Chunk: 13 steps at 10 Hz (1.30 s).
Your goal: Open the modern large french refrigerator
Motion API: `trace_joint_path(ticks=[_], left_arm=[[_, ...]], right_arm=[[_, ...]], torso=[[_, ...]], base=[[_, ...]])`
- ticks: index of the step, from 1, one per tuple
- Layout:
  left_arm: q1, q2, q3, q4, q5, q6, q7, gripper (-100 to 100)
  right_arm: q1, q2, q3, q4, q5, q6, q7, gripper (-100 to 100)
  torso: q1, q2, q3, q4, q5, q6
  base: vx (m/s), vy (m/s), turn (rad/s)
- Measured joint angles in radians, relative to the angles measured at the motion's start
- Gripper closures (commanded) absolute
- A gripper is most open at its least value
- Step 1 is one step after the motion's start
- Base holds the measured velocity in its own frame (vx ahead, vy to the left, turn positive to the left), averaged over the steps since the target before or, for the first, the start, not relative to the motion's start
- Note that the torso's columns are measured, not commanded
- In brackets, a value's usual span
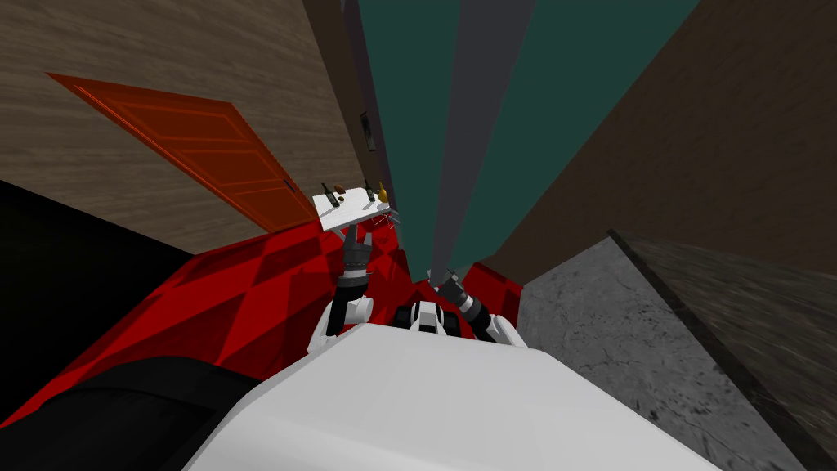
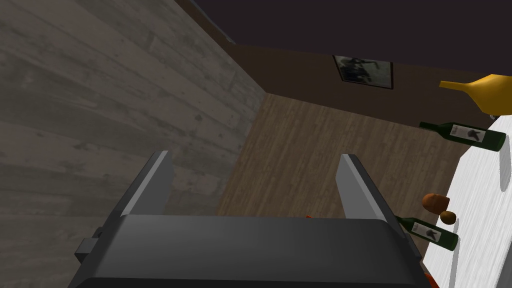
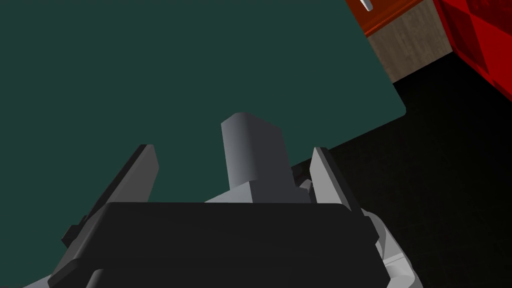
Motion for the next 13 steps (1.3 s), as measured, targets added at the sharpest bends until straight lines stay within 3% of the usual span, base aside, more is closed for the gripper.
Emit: trace_joint_path(ticks=[4,5,11,13], left_arm=[[0.0,0.0,0.0,0.0,0.0,0.0,0.0,0],[0.0,0.0,0.0,0.0,0.0,0.0,0.0,0],[0.0,0.0,0.0,0.0,0.0,0.0,0.0,0],[0.0,0.0,0.0,0.0,0.0,0.0,0.0,0]], right_arm=[[0.002,-0.013,-0.001,-0.017,0.006,0.016,-0.017,-100],[-0.016,-0.016,0.006,-0.016,0.02,0.037,-0.035,-100],[-0.007,-0.005,0.003,-0.008,0.009,0.022,-0.015,-100],[0.006,-0.026,0.008,-0.039,0.031,0.055,-0.041,-100]], torso=[[0.0,0.001,-0.002,0.003,0.001,-0.001],[0.0,-0.001,-0.004,0.005,0.002,-0.003],[-0.001,-0.001,0.0,0.002,0.0,-0.002],[0.001,-0.001,0.0,-0.002,0.001,-0.002]], base=[[-0.011,0.005,0.002],[-0.001,-0.002,0.021],[0.002,-0.002,0.0],[-0.017,0.013,0.035]])
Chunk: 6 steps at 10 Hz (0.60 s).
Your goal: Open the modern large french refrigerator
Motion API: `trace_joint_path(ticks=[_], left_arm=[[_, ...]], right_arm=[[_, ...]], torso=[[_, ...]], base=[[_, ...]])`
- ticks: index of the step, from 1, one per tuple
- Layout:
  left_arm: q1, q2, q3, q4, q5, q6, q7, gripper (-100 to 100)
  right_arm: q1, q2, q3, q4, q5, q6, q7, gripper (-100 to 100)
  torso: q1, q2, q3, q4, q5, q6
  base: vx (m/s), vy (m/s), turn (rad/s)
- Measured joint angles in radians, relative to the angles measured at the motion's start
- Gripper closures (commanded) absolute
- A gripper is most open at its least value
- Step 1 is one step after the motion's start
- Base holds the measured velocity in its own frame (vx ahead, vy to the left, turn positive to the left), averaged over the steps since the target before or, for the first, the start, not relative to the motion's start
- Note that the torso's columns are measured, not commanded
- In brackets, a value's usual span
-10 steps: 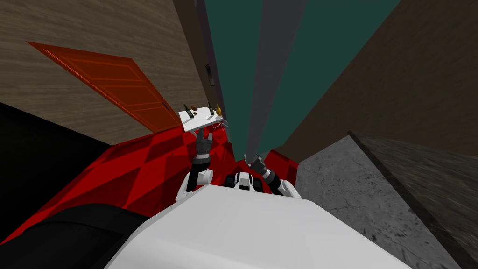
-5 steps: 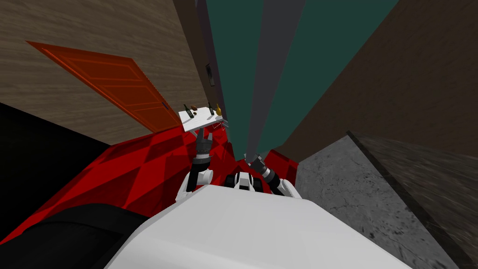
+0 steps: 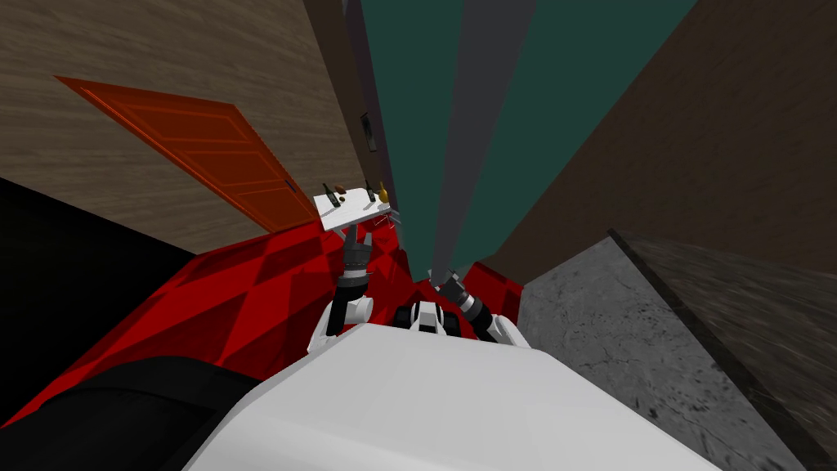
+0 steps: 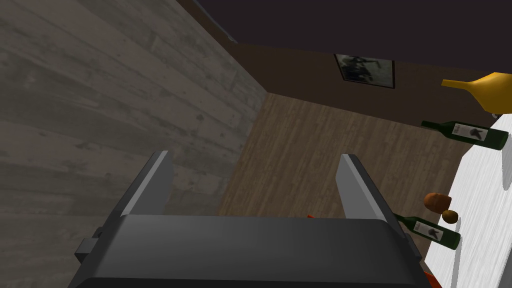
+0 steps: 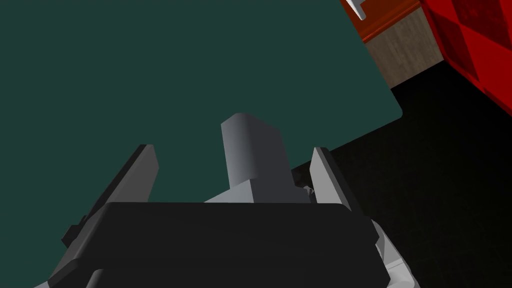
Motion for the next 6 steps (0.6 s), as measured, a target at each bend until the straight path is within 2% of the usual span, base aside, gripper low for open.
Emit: trace_joint_path(ticks=[3,6], left_arm=[[0.0,0.0,0.0,0.0,0.0,0.0,0.0,0],[0.0,0.0,0.0,0.0,0.0,0.0,0.0,0]], right_arm=[[0.006,-0.028,-0.004,-0.027,0.018,0.036,-0.04,-100],[0.021,-0.042,-0.007,-0.05,0.023,0.045,-0.051,-100]], torso=[[0.001,-0.004,0.001,-0.003,-0.001,0.001],[0.0,-0.001,0.0,-0.001,-0.001,0.001]], base=[[-0.011,0.007,0.013],[-0.003,0.005,0.008]])
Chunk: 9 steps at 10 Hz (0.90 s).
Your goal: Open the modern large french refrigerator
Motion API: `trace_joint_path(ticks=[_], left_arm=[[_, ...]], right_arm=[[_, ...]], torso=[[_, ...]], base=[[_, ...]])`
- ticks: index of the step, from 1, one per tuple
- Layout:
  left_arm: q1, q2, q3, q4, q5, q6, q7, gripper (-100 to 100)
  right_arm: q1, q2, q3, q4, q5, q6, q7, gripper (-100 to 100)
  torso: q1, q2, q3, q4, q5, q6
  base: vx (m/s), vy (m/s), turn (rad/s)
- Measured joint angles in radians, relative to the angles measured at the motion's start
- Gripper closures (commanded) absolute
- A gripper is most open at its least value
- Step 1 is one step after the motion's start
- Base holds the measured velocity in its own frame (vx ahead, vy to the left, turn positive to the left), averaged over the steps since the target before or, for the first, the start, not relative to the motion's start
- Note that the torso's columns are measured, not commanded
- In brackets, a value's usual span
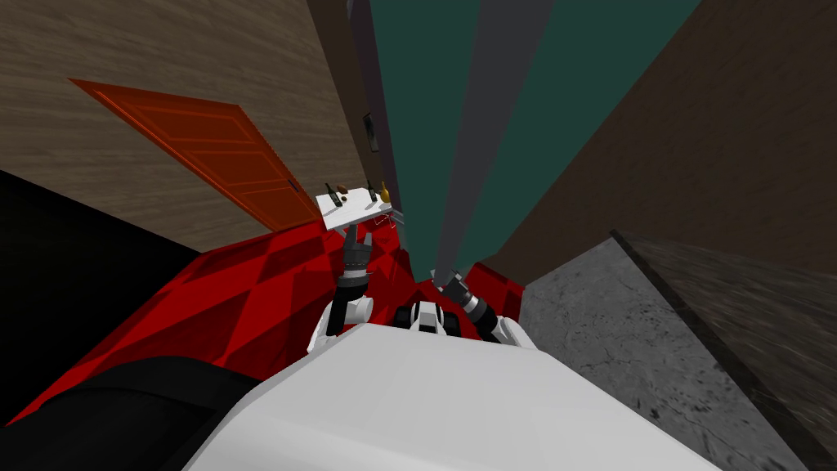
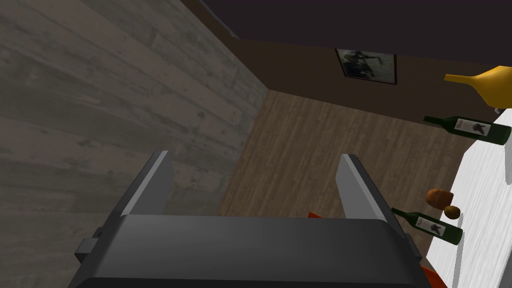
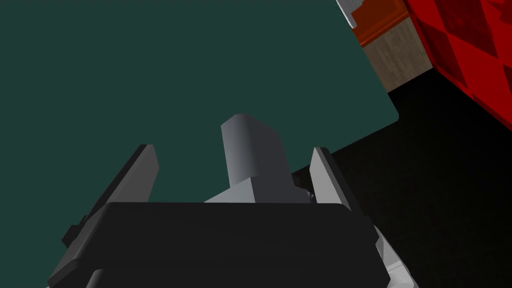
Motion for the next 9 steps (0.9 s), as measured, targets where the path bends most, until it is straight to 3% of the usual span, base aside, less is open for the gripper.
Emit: trace_joint_path(ticks=[3,4,9], left_arm=[[0.0,0.0,0.0,0.0,0.0,0.0,0.0,0],[0.0,0.0,0.0,0.0,0.0,0.0,0.0,0],[0.0,0.0,0.0,0.0,0.0,0.0,0.0,0]], right_arm=[[-0.006,-0.031,0.001,-0.027,0.022,0.039,-0.045,-100],[0.01,-0.033,0.0,-0.042,0.026,0.044,-0.044,-100],[0.004,-0.03,0.003,-0.036,0.026,0.044,-0.044,-100]], torso=[[-0.001,-0.001,-0.006,0.006,0.002,-0.002],[0.0,0.001,-0.005,0.005,0.0,-0.001],[0.0,0.0,-0.005,0.005,0.001,-0.002]], base=[[-0.012,0.006,0.012],[0.0,0.0,0.0],[0.0,-0.001,0.0]])
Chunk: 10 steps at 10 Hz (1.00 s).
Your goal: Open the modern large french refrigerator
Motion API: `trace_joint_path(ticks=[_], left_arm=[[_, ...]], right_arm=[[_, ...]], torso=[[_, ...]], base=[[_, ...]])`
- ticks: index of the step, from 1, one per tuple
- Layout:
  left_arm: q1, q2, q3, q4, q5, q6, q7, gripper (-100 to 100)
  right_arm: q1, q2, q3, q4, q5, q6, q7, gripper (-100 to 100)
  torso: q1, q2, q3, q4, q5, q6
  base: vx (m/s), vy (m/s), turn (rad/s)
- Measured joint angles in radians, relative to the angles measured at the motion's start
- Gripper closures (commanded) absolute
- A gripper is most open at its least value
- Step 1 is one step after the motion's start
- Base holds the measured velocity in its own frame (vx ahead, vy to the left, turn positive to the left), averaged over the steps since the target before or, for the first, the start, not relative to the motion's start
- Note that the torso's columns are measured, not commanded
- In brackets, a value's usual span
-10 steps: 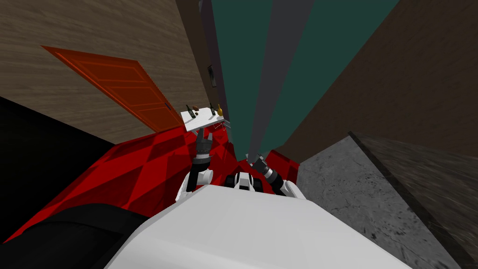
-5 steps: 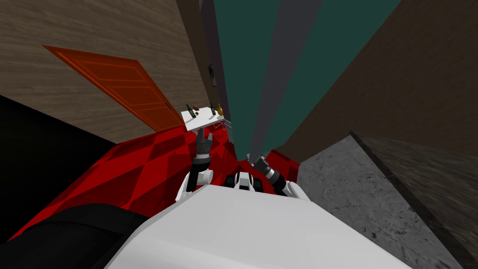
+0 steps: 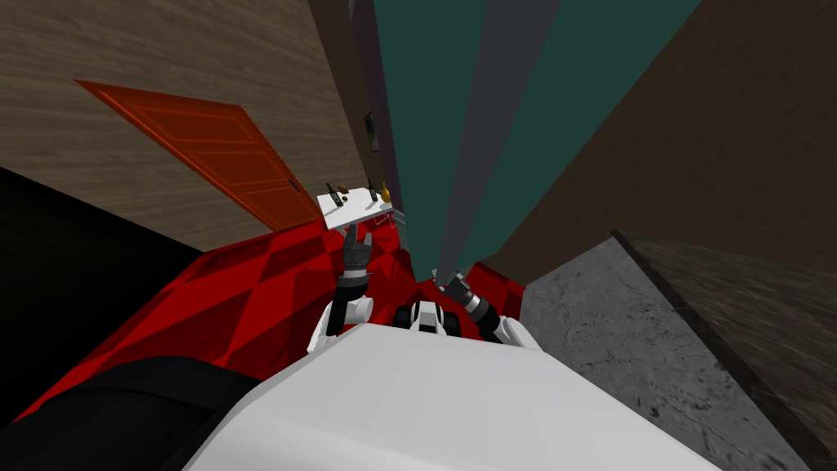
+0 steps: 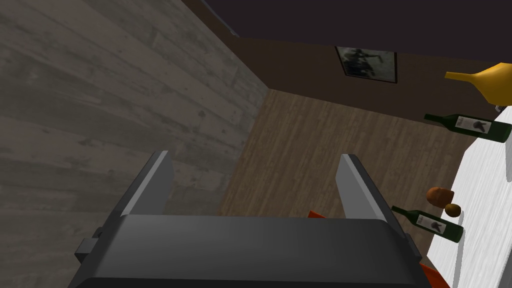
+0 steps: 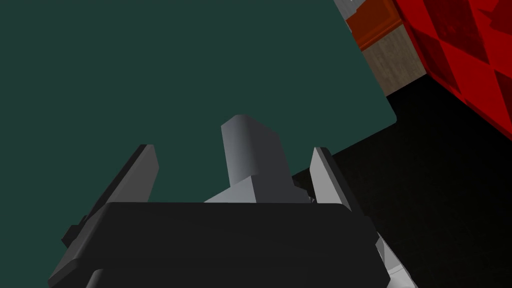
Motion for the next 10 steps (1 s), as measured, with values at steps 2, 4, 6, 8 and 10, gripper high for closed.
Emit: trace_joint_path(ticks=[2,4,6,8,10], left_arm=[[0.0,0.0,0.0,0.0,0.0,0.0,0.0,0],[0.0,0.0,0.0,0.0,0.0,0.0,0.0,0],[0.0,0.0,0.0,0.0,0.0,0.0,0.0,0],[0.0,0.0,0.0,0.0,0.0,0.0,0.0,0],[0.0,0.0,0.0,0.0,0.0,0.0,0.0,0]], right_arm=[[-0.001,-0.007,-0.006,0.0,-0.005,-0.005,-0.005,-100],[0.014,-0.029,-0.006,-0.022,0.01,0.013,-0.024,-100],[0.03,-0.053,-0.004,-0.05,0.029,0.039,-0.054,-100],[0.046,-0.062,-0.014,-0.062,0.025,0.036,-0.054,-100],[0.045,-0.076,-0.009,-0.076,0.04,0.054,-0.076,-100]], torso=[[-0.001,-0.001,-0.001,0.001,0.001,0.0],[0.0,-0.003,0.002,-0.005,0.001,0.001],[0.002,-0.004,0.004,-0.008,0.0,0.001],[0.0,-0.004,0.004,-0.008,0.0,0.002],[0.001,-0.003,0.002,-0.005,0.001,0.0]], base=[[-0.002,0.005,0.004],[0.003,0.022,0.002],[0.002,0.008,0.003],[0.006,0.013,0.002],[-0.002,0.008,0.005]])
